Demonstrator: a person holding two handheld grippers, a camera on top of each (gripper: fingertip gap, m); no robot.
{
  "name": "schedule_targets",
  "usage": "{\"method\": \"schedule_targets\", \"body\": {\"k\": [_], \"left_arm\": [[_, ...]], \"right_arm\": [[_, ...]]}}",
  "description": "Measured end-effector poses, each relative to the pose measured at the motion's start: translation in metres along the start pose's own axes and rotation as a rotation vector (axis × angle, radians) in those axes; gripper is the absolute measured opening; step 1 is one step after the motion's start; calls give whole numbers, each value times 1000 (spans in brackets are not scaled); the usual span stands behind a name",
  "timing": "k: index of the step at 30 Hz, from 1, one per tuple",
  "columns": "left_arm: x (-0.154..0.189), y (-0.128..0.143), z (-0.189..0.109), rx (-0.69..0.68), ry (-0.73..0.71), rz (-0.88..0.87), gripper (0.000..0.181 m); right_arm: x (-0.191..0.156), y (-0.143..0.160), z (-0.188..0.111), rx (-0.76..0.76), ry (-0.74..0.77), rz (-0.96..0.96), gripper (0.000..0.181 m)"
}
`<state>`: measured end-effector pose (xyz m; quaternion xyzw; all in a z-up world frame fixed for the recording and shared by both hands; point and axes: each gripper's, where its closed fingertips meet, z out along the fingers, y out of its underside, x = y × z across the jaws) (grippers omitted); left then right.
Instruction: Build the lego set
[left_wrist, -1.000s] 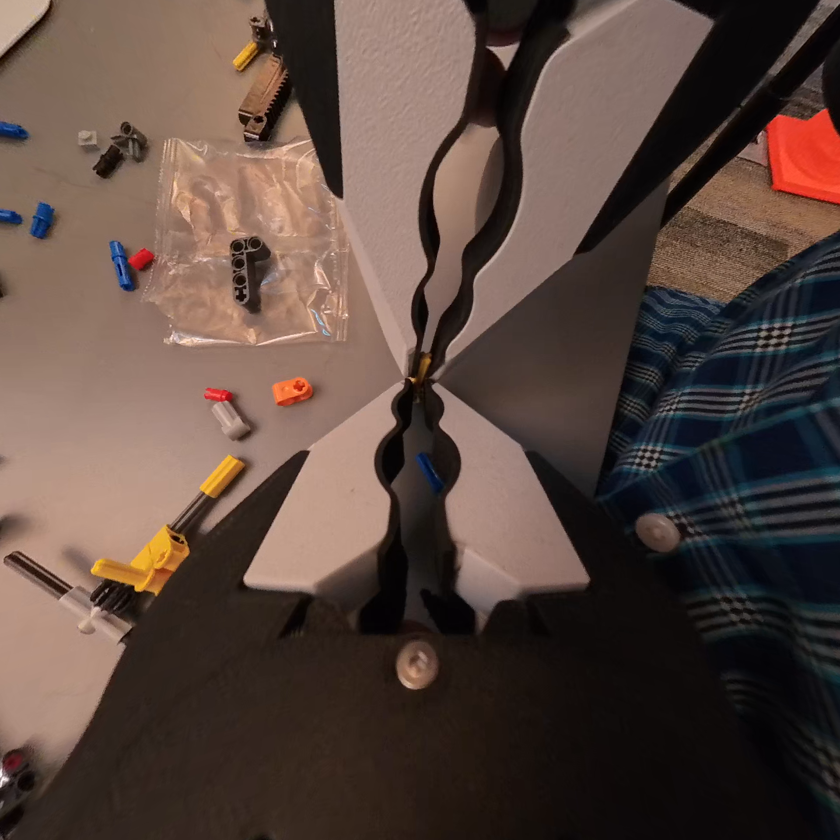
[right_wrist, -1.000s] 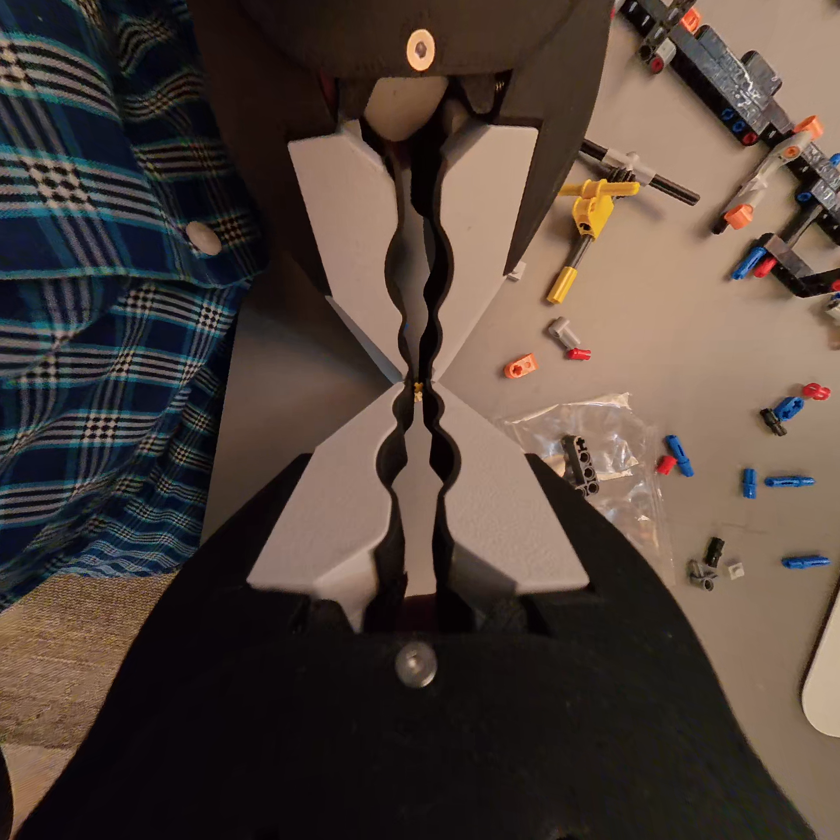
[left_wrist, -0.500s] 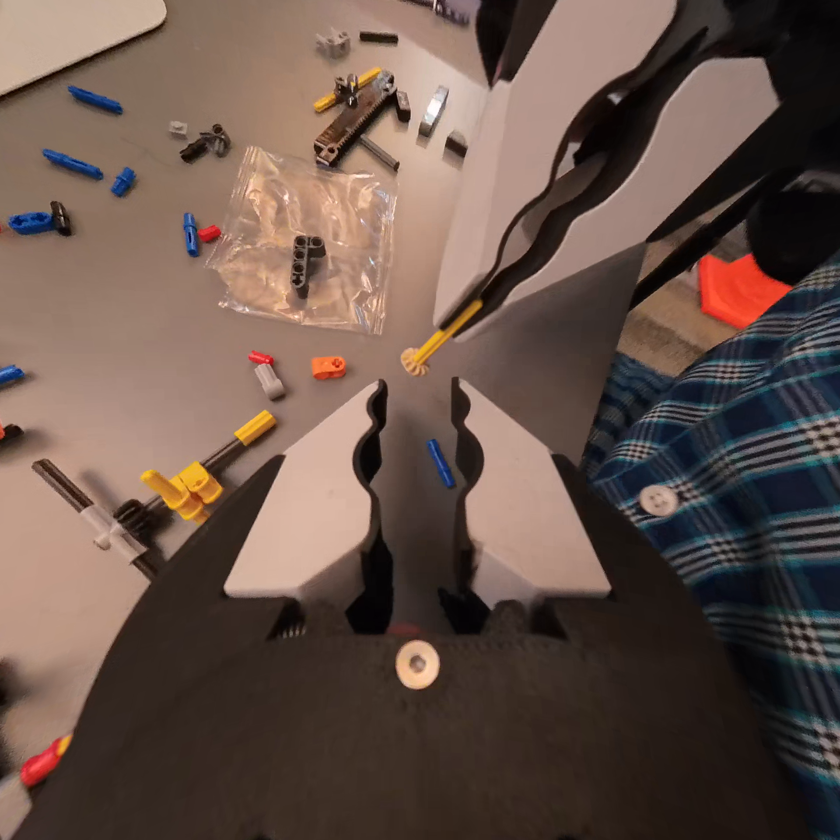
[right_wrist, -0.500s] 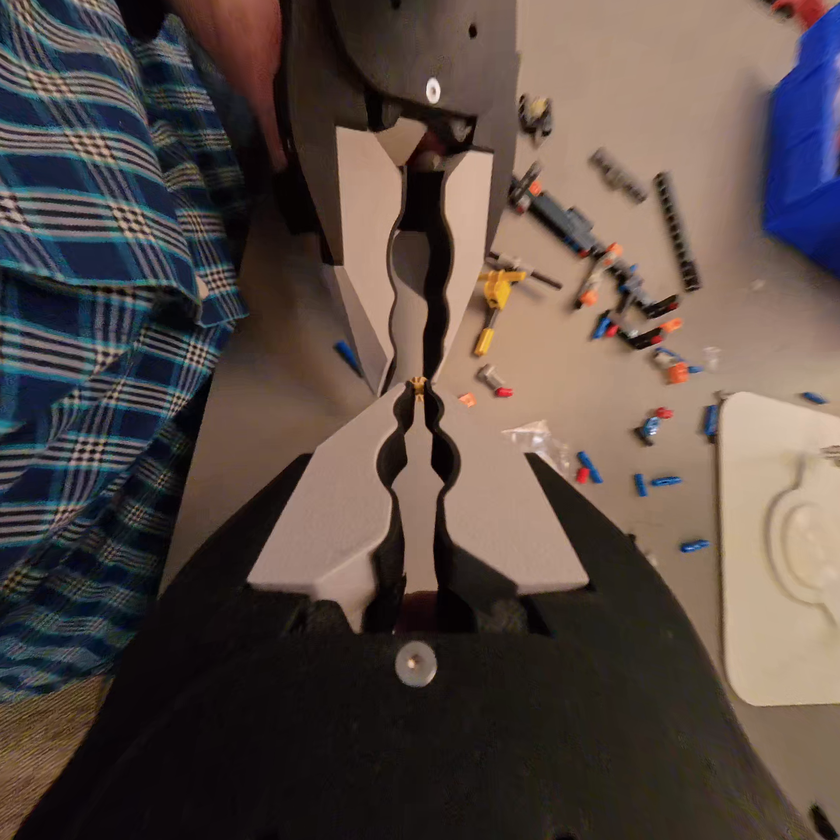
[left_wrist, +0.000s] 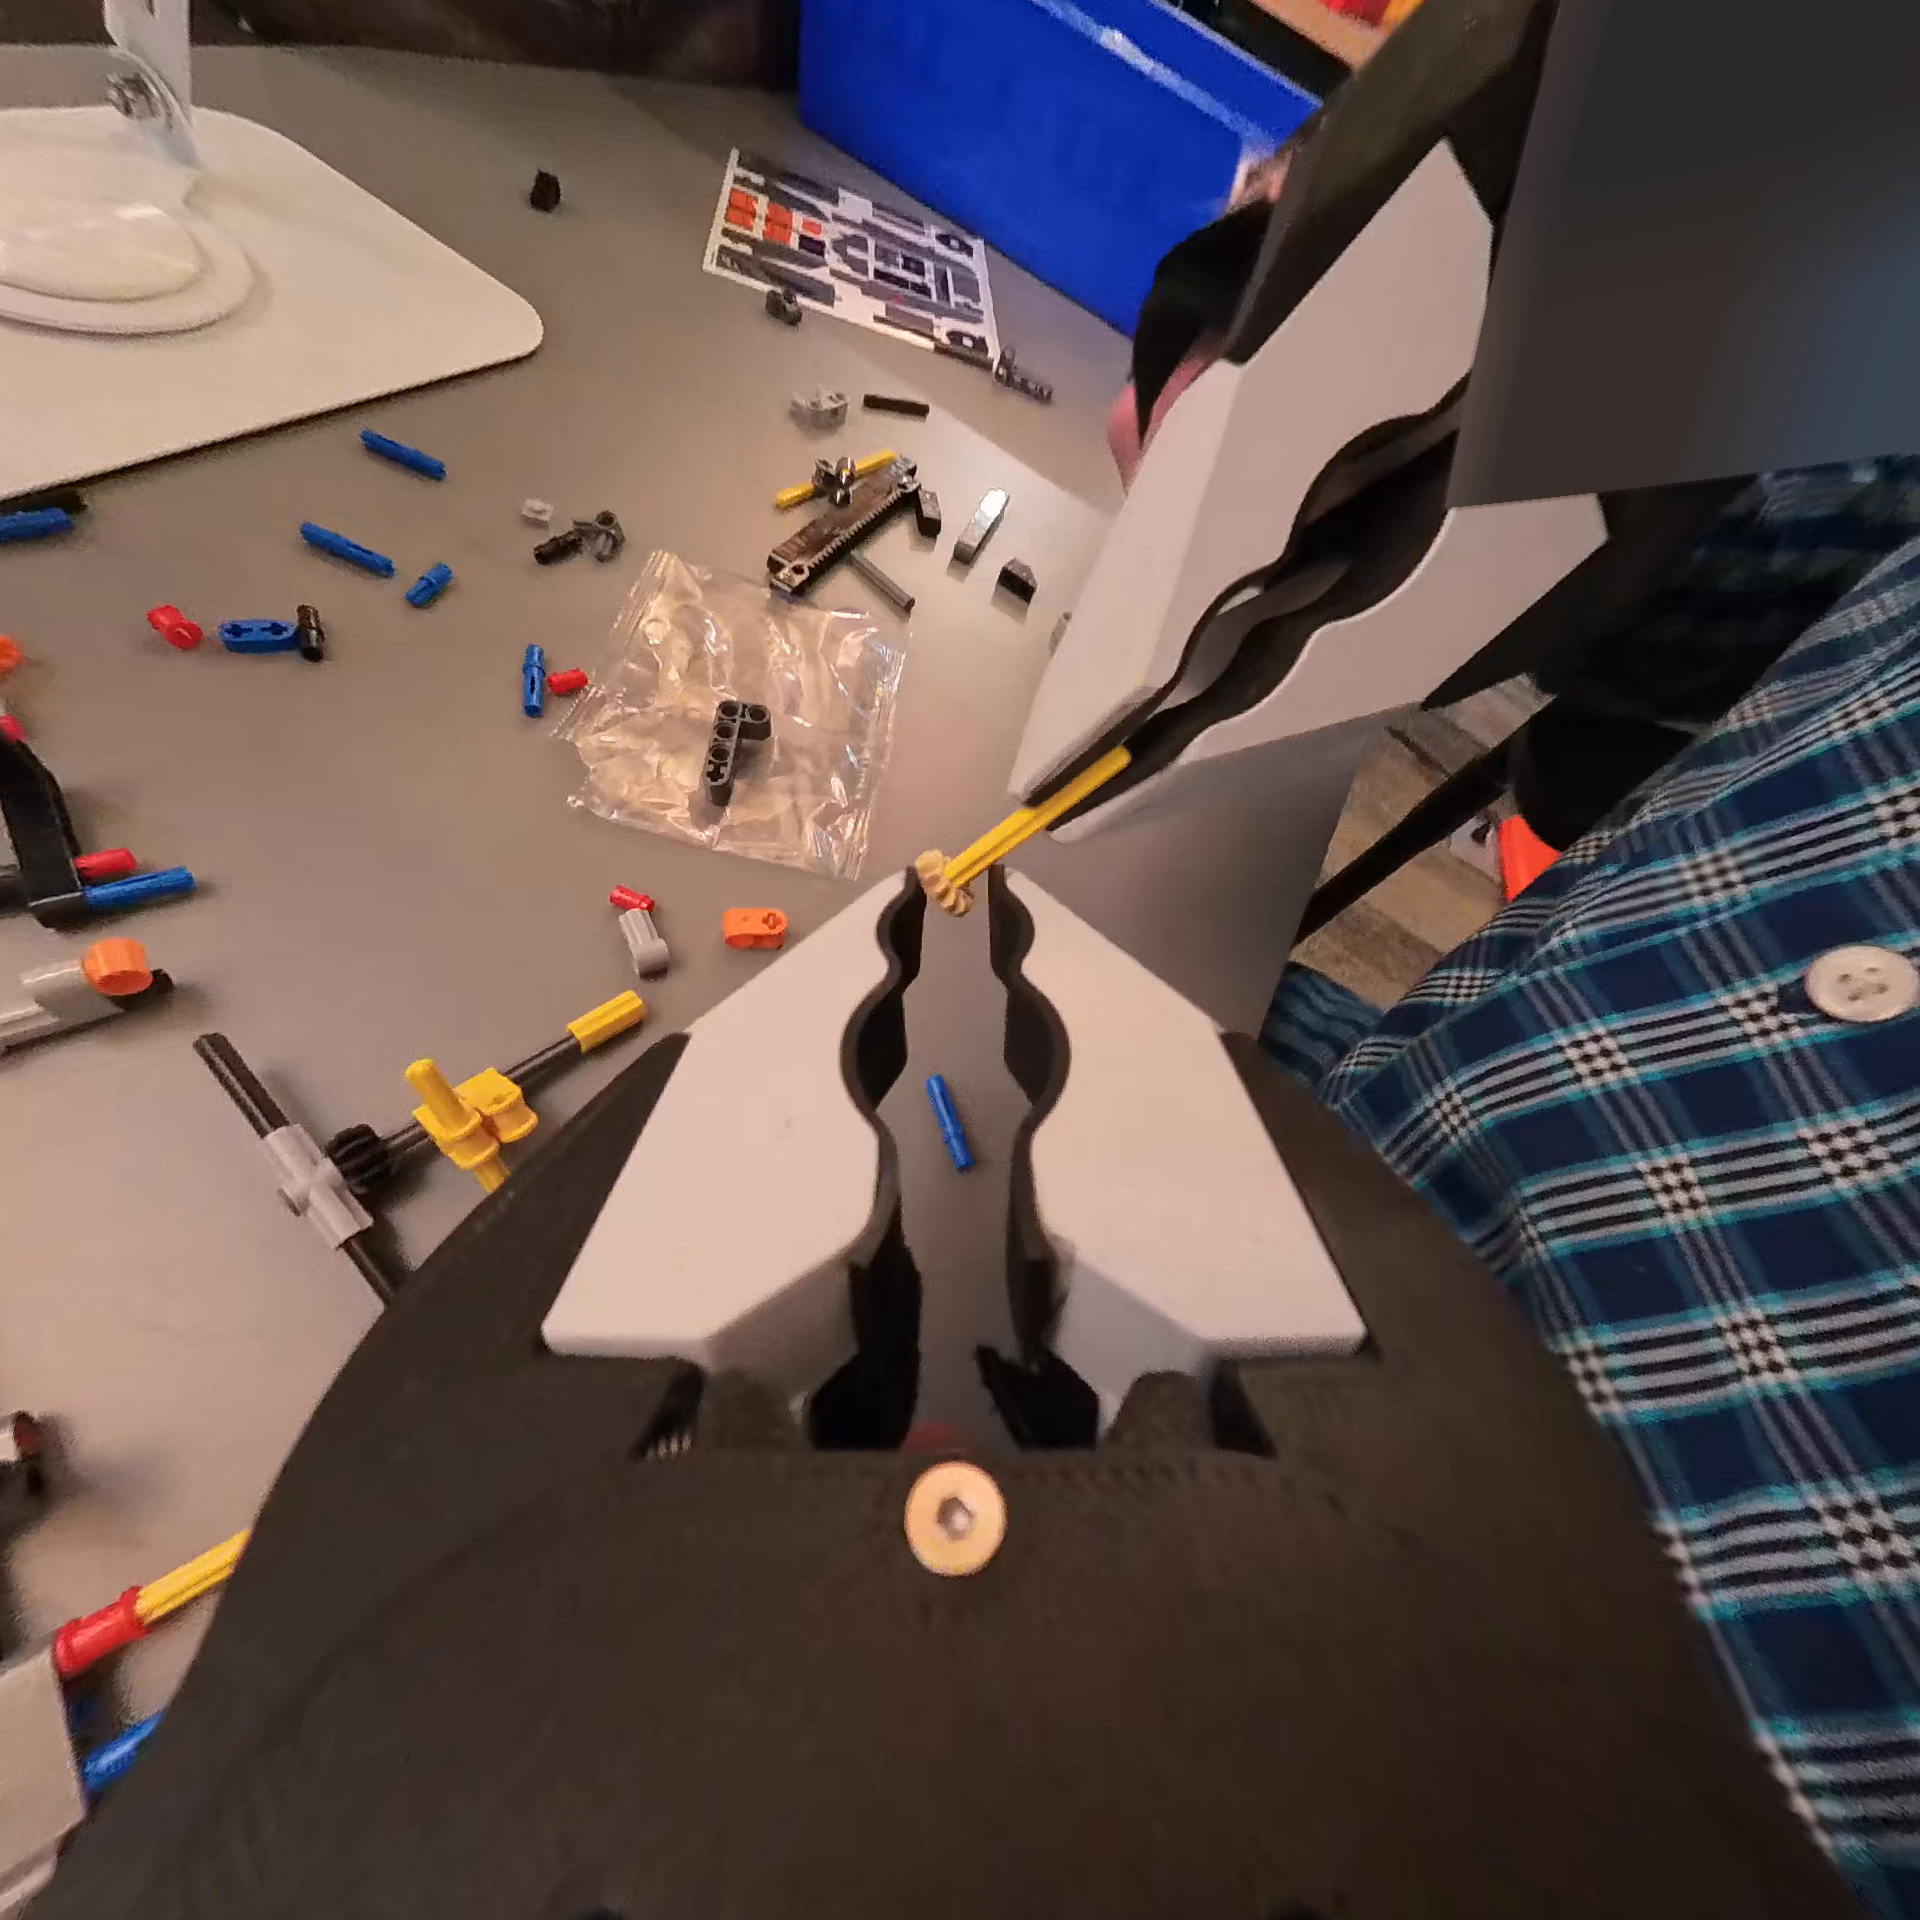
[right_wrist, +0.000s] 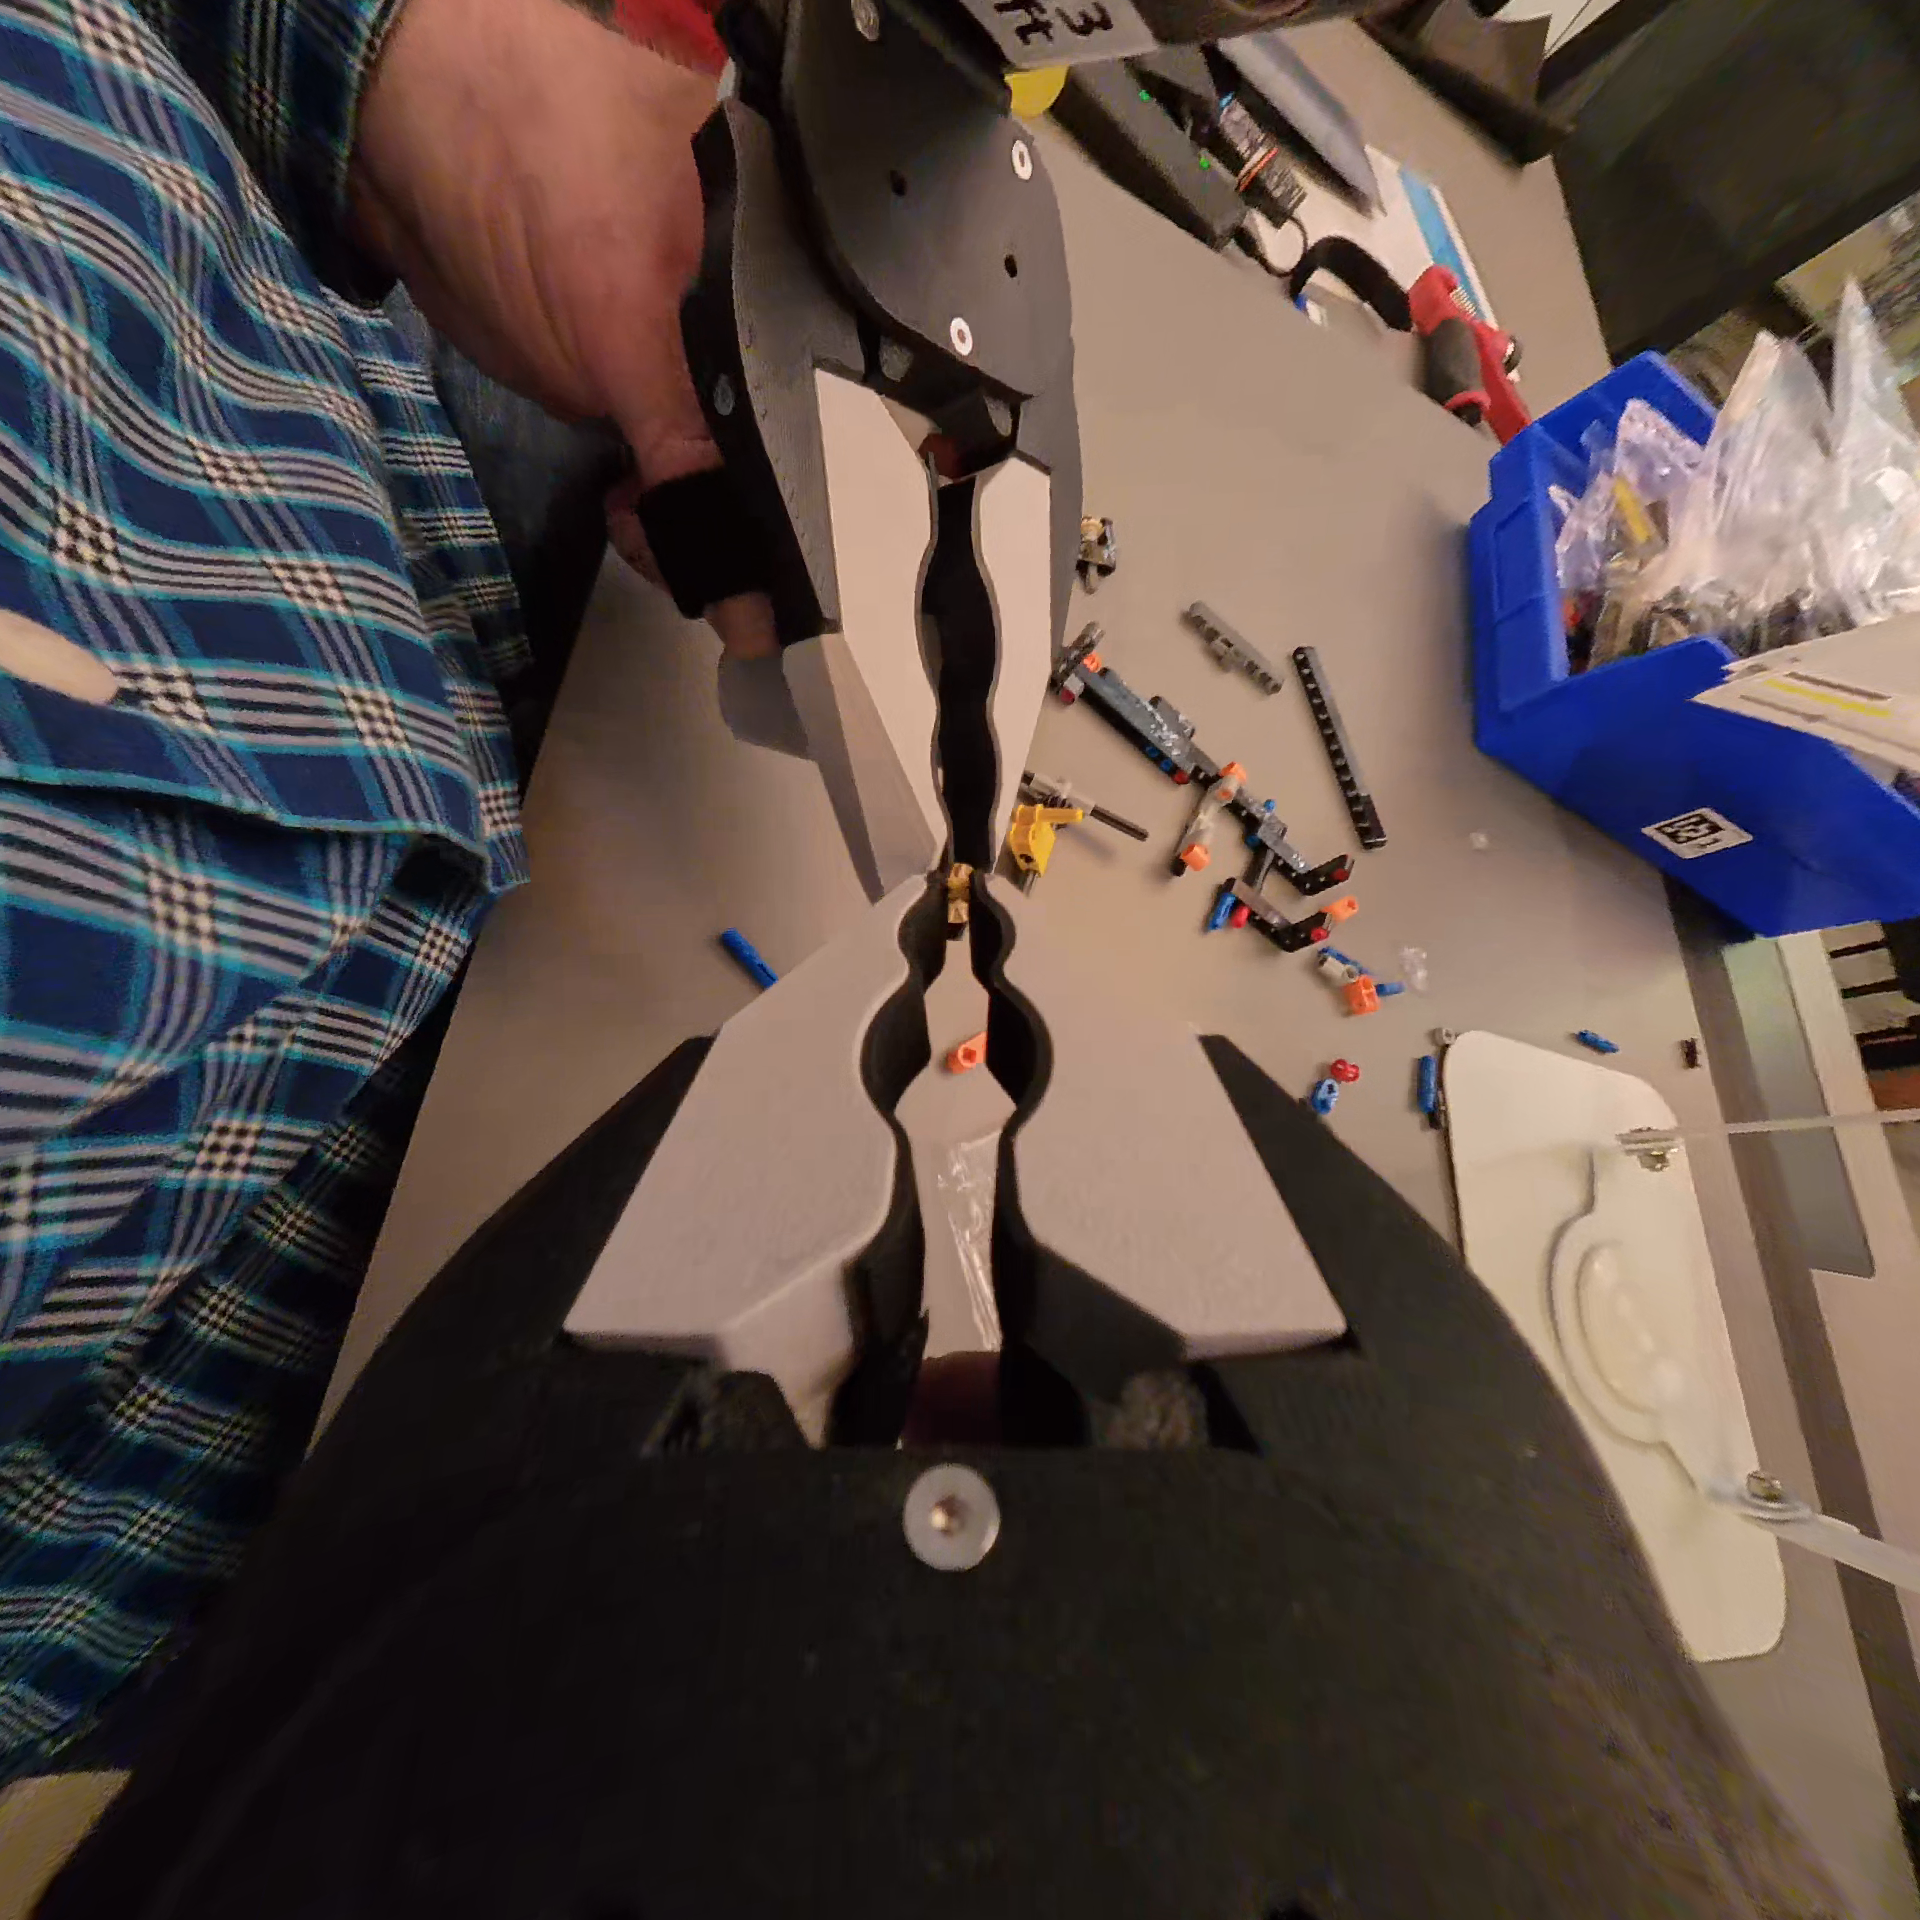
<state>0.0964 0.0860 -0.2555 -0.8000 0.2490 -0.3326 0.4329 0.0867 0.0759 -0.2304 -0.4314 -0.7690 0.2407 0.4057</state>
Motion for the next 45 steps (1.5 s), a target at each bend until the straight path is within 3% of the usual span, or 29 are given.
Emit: {"method": "schedule_targets", "body": {"k": [8, 18, 22, 28, 32, 45], "left_arm": [[7, -26, -20, 207, 93, -131, 8], [20, -58, -42, 420, 229, -166, 19], [30, -69, -46, 476, 292, -166, 10], [32, -73, -47, 487, 281, -132, 10], [32, -75, -47, 510, 312, -201, 12], [33, -71, -48, 477, 281, -176, 9]], "right_arm": [[16, -22, -11, 204, 10, 235, 2], [35, -46, -36, 597, -303, 722, 2], [32, -50, -37, 644, -387, 784, 2], [35, -50, -41, 712, -444, 874, 2], [40, -50, -42, 747, -456, 918, 2], [36, -53, -39, 763, -483, 937, 1]]}}
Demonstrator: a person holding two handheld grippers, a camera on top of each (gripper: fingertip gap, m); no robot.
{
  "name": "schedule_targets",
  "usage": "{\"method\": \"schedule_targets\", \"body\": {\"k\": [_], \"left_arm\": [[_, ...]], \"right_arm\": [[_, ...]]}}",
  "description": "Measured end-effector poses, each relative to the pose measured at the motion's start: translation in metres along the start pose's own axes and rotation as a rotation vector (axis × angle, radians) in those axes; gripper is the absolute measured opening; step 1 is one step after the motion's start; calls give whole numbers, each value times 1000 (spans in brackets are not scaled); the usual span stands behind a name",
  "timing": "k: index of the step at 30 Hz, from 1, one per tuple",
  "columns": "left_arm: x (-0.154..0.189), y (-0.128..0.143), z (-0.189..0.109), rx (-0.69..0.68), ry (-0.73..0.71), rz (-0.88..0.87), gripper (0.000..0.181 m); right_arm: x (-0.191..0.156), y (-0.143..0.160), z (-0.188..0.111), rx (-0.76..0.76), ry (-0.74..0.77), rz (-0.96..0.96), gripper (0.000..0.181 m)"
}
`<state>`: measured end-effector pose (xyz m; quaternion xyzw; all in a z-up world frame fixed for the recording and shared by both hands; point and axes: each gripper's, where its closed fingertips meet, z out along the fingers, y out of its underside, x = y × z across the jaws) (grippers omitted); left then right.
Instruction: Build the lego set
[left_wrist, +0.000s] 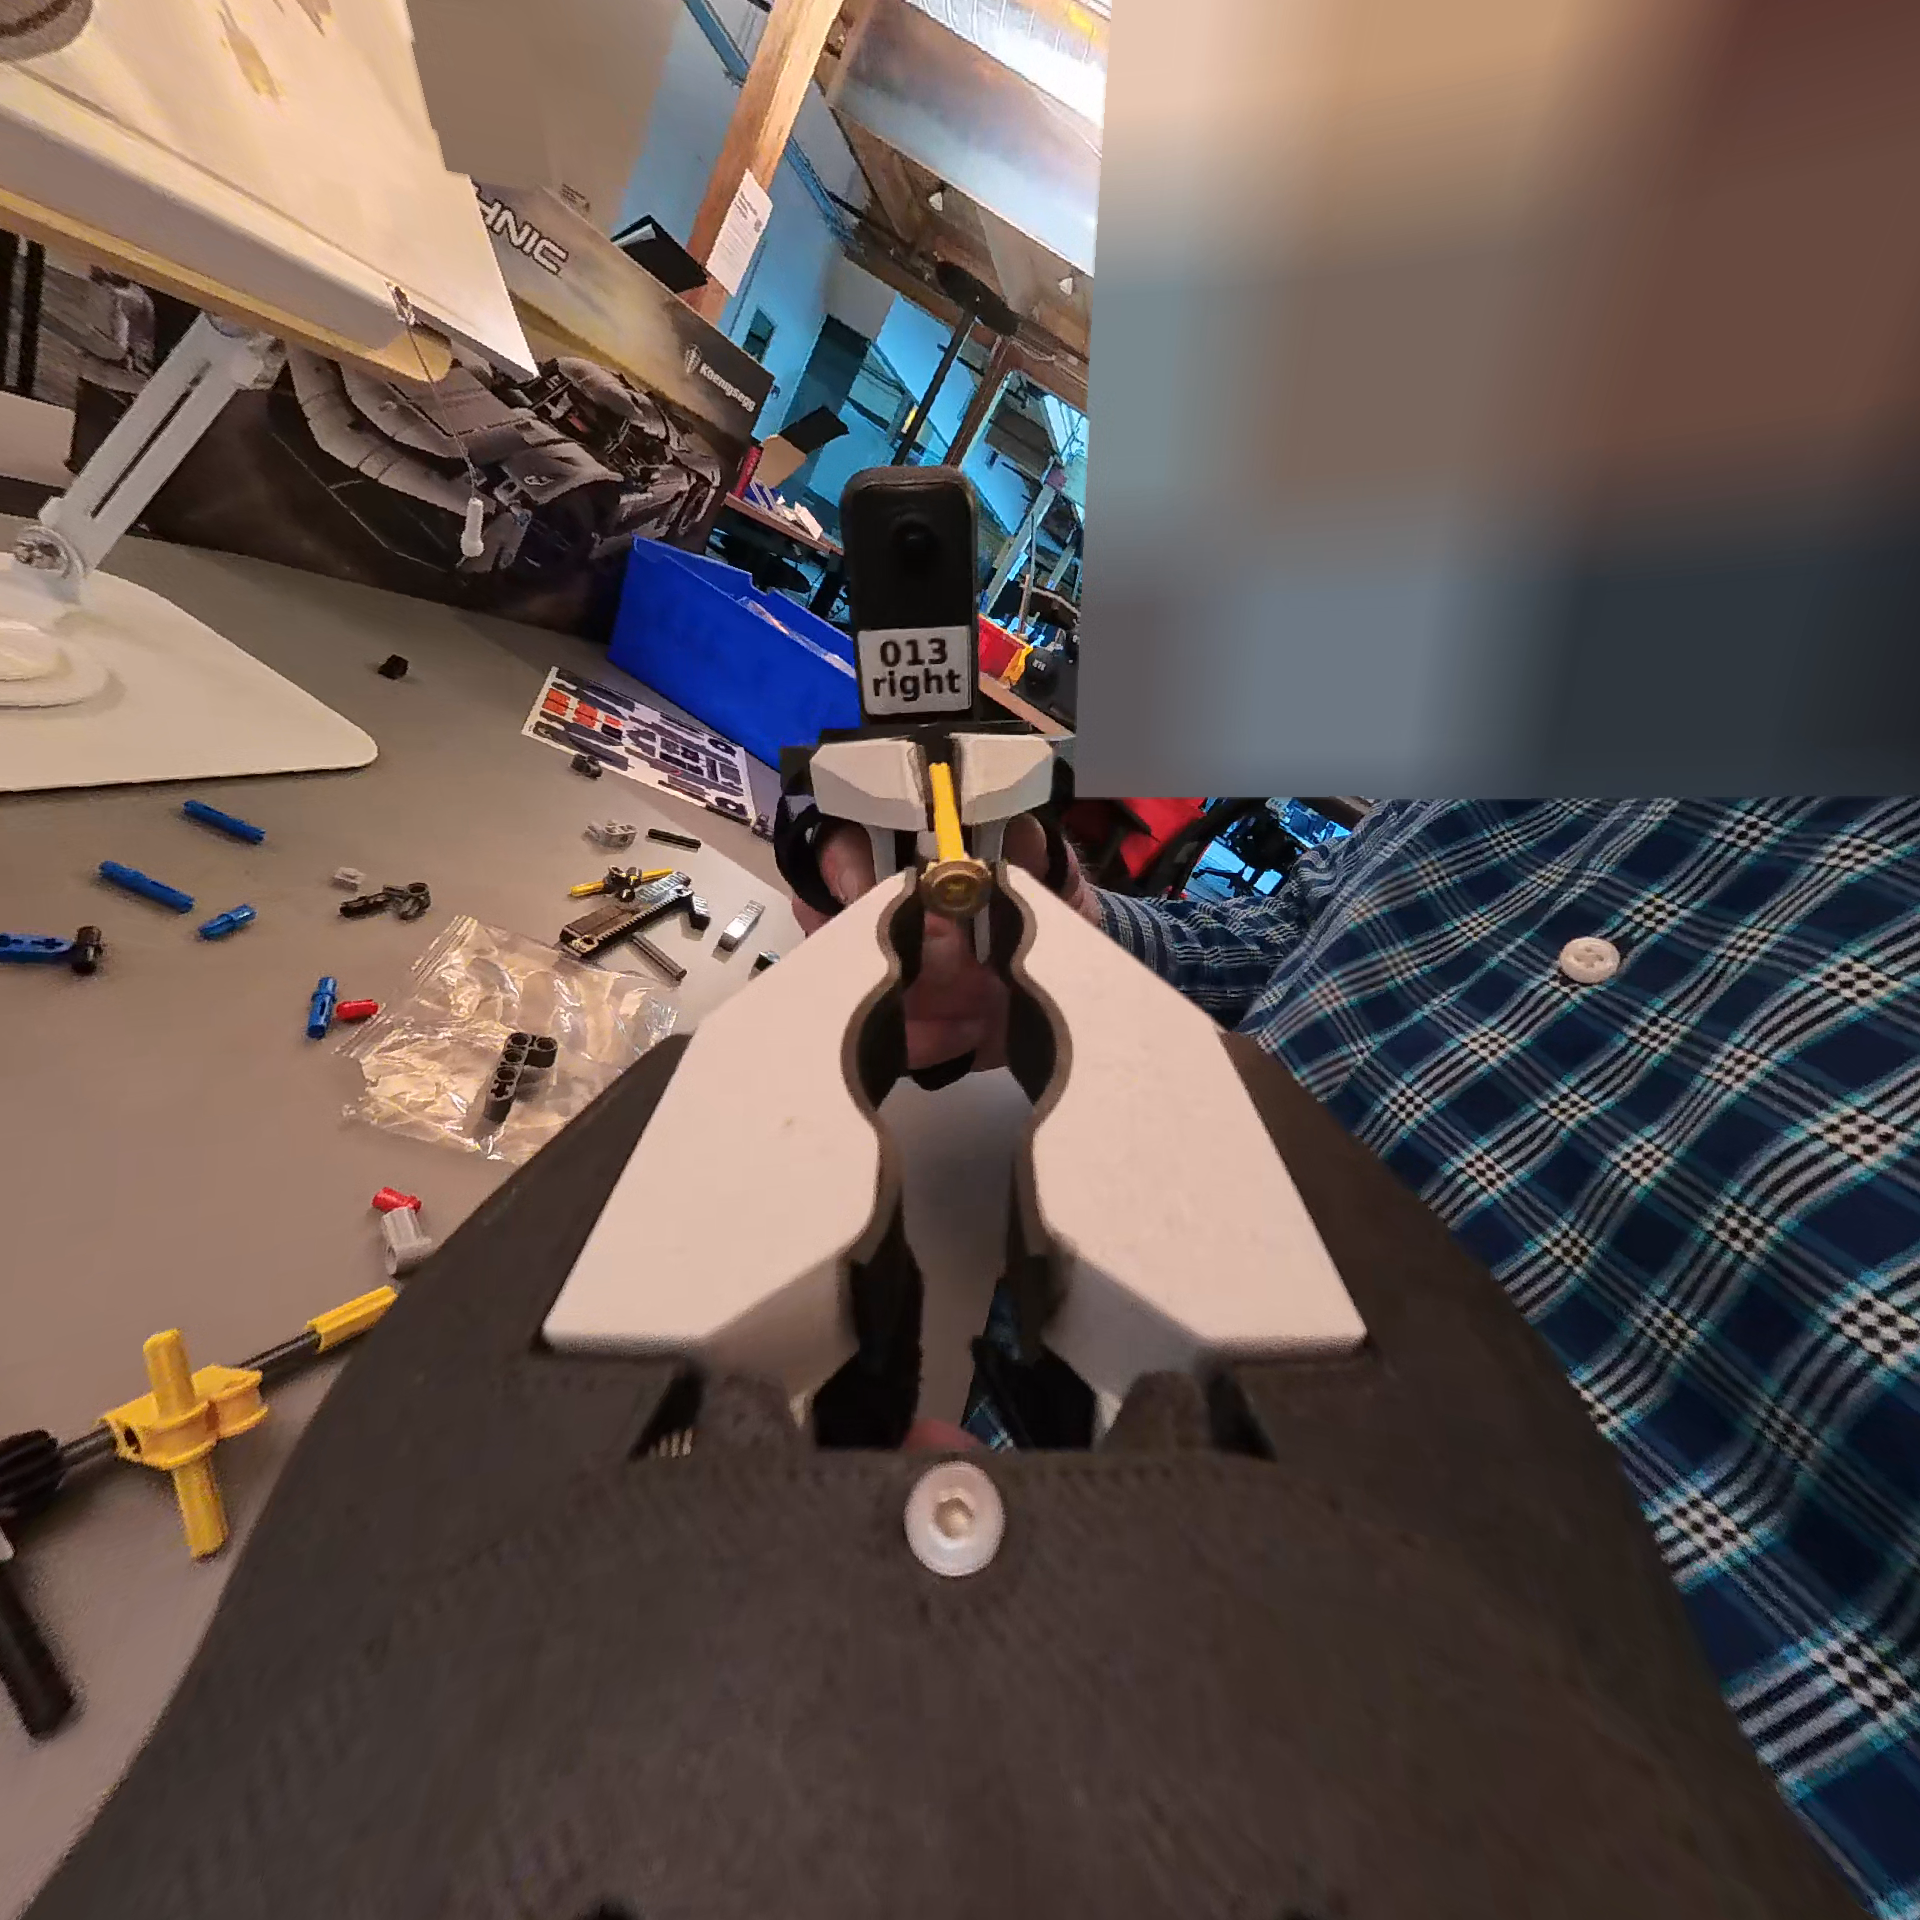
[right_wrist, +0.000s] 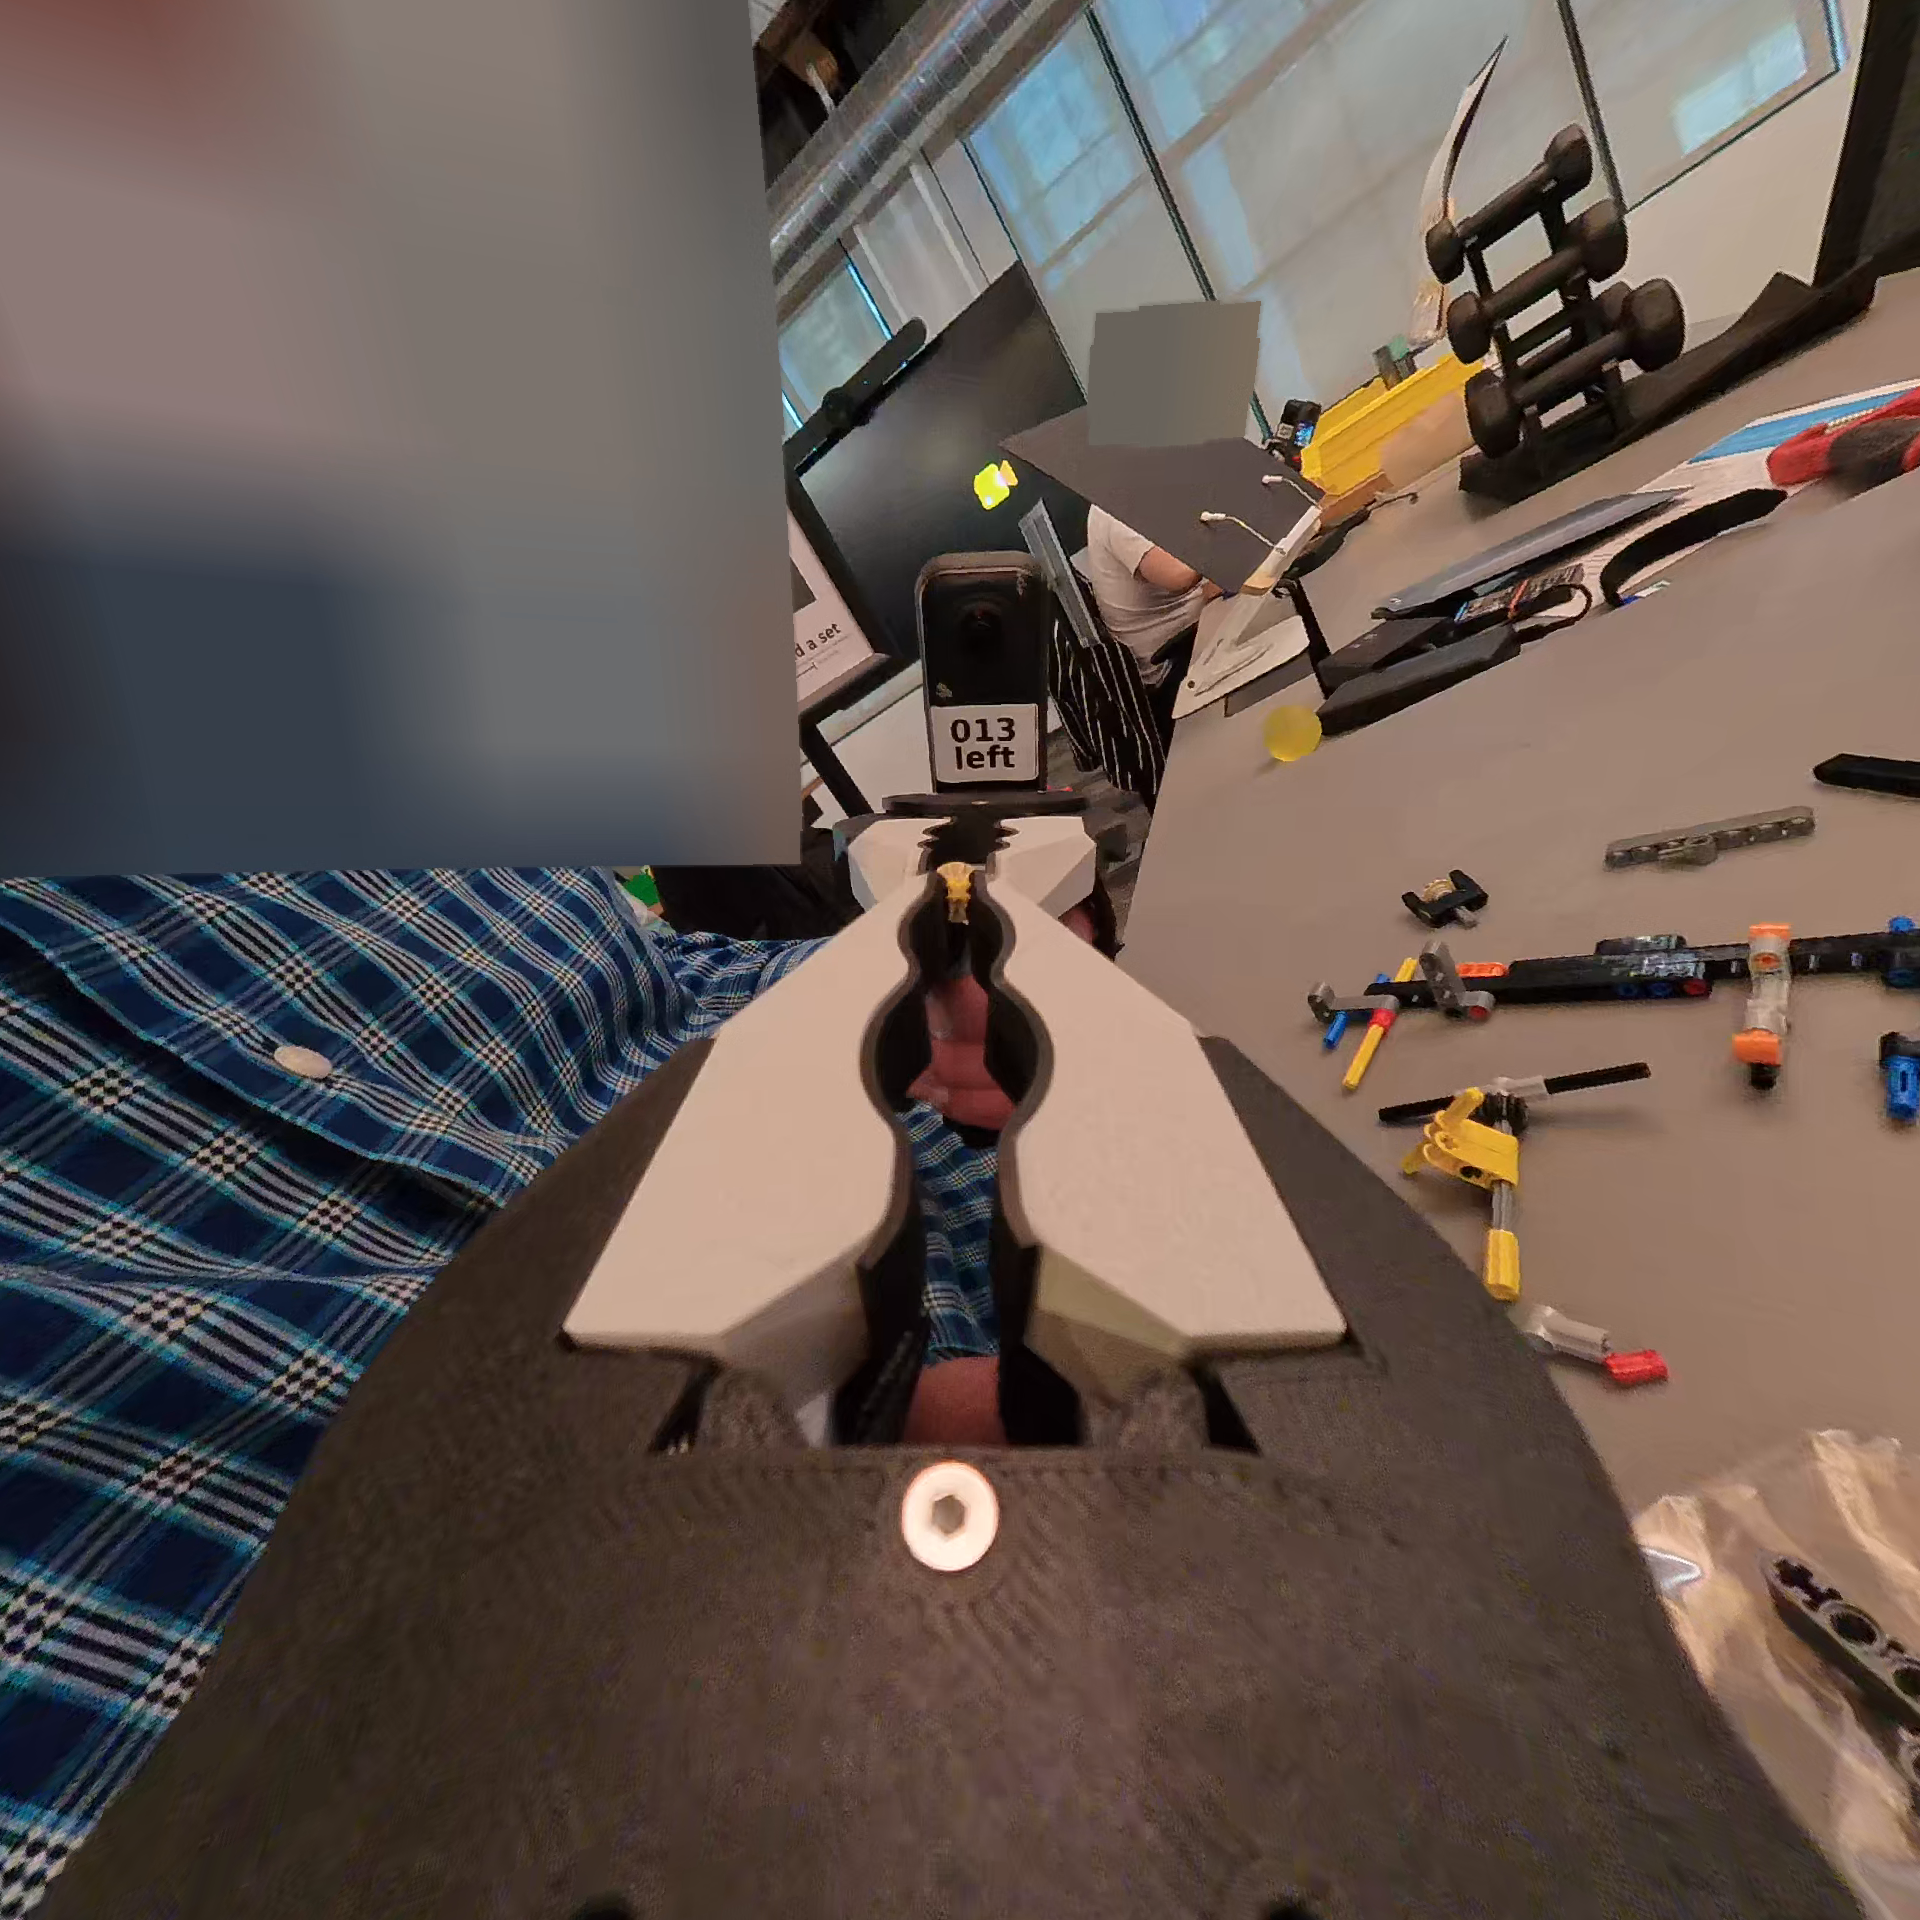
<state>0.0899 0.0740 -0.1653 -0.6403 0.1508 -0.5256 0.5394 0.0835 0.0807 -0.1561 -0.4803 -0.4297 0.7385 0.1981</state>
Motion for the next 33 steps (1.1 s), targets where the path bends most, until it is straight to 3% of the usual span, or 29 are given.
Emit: {"method": "schedule_targets", "body": {"k": [23, 33], "left_arm": [[-6, 15, -9, -113, -58, 85, 9], [-11, 13, -28, -183, -128, 196, 9]], "right_arm": [[6, 14, 6, -58, 18, -3, 2], [9, 18, 25, -136, -6, -32, 6]]}}
